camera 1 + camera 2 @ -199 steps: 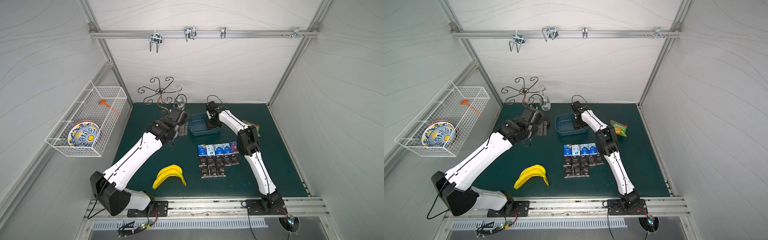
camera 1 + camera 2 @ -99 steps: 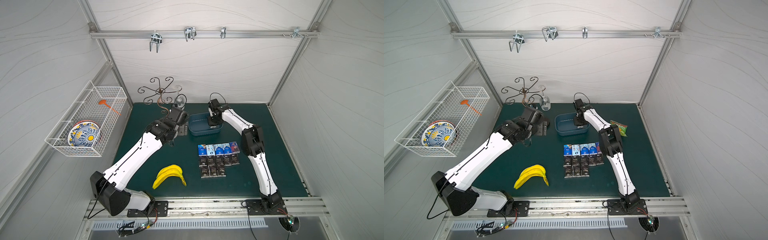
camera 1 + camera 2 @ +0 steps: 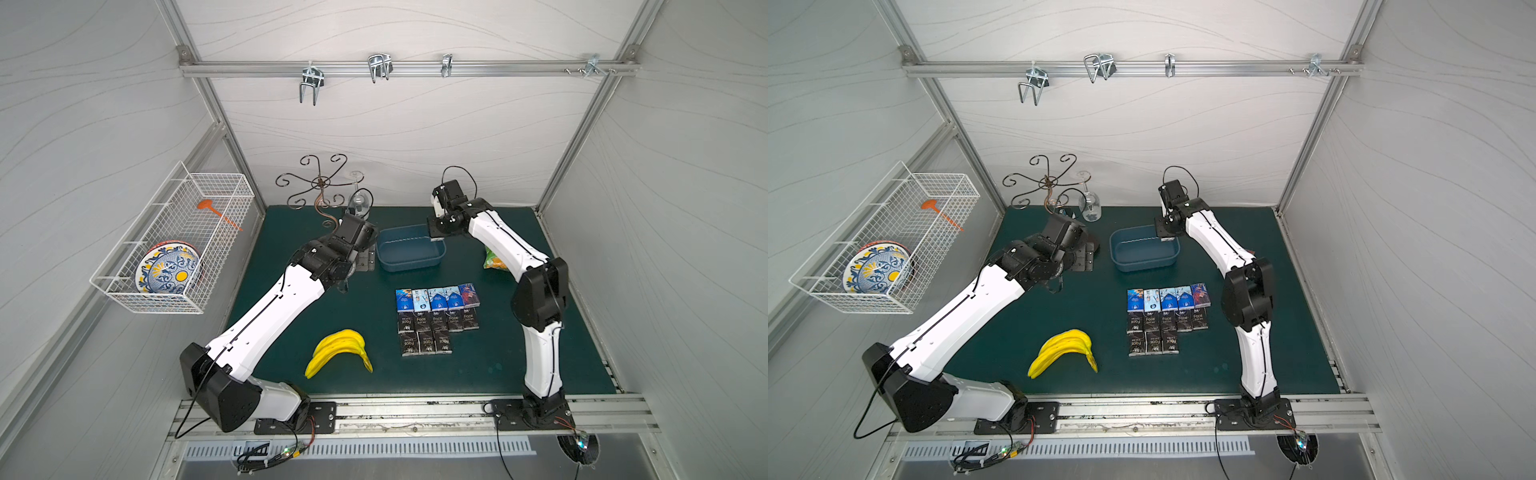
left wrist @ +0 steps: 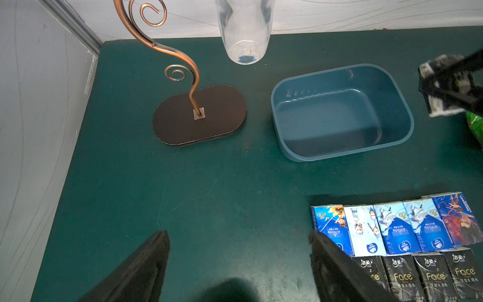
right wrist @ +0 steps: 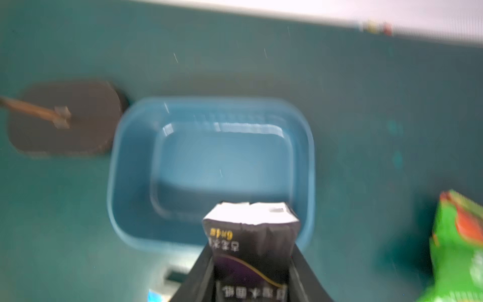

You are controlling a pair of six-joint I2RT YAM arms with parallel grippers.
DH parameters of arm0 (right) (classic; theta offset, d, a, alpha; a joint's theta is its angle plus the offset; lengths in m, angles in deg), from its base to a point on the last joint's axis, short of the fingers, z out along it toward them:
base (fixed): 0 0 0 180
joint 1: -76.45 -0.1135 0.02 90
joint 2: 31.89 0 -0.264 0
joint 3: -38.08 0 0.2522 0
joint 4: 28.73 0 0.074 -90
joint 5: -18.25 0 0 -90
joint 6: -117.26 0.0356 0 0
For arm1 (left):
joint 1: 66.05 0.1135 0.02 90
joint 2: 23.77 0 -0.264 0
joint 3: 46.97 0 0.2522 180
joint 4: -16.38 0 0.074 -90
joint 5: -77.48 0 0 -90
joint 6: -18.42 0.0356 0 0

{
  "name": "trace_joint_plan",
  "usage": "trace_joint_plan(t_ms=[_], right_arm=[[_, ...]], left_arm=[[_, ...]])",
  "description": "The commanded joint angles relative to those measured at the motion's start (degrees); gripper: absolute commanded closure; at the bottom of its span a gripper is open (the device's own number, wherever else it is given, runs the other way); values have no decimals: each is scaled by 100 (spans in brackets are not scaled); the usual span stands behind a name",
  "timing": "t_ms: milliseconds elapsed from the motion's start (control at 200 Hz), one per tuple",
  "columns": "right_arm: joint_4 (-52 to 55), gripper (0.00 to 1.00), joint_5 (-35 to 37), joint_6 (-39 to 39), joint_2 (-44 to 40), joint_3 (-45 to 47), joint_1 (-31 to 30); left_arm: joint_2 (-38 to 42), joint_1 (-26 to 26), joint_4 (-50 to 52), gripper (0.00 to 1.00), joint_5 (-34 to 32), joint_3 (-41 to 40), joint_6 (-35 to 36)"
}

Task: Take the pocket tissues out of the storage box
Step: Place the pocket tissues at the center of the board.

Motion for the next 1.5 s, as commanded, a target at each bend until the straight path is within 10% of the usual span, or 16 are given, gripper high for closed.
trace_joint_plan(t_ms=[0, 465, 1026, 1496], right_arm=[[196, 63, -90, 116, -1032, 1184, -4], [81, 62, 387, 1798, -3615, 5539, -1787], [-916, 58, 550, 2619, -3374, 6746, -2064], [-619, 36, 604, 2660, -3936, 6668, -2014]], left_arm=[[103, 29, -93, 12, 87, 139, 31], [154, 21, -24, 12, 381, 299, -186], [181, 17, 94, 12, 387, 267, -150], [46, -88, 16, 13, 376, 276, -239]])
